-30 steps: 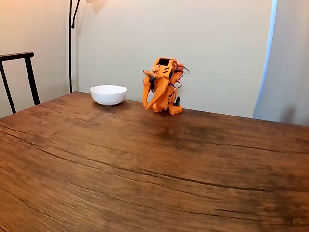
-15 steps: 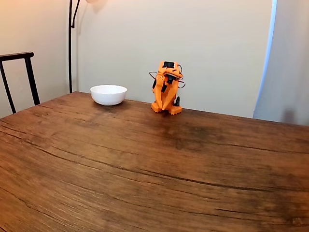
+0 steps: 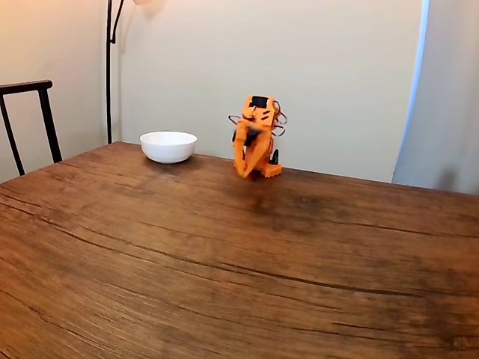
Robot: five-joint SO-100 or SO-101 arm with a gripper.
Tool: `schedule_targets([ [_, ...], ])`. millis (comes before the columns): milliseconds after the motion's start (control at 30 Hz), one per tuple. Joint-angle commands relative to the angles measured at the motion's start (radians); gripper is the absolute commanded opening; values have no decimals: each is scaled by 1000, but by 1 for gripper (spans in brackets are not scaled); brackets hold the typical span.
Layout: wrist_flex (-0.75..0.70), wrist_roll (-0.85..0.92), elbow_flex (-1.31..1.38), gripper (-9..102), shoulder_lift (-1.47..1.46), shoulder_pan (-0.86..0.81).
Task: Grasp the cube and drop it in the bowl
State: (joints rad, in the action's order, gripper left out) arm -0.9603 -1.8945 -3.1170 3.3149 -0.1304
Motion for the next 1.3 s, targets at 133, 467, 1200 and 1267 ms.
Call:
schedule_targets([
  [133, -224, -8, 6, -1, 8, -52],
  [467, -396, -9, 6, -1, 8, -40],
  [1200, -397, 0, 6, -1, -5, 29],
  [1267, -397, -8, 6, -1, -5, 29],
])
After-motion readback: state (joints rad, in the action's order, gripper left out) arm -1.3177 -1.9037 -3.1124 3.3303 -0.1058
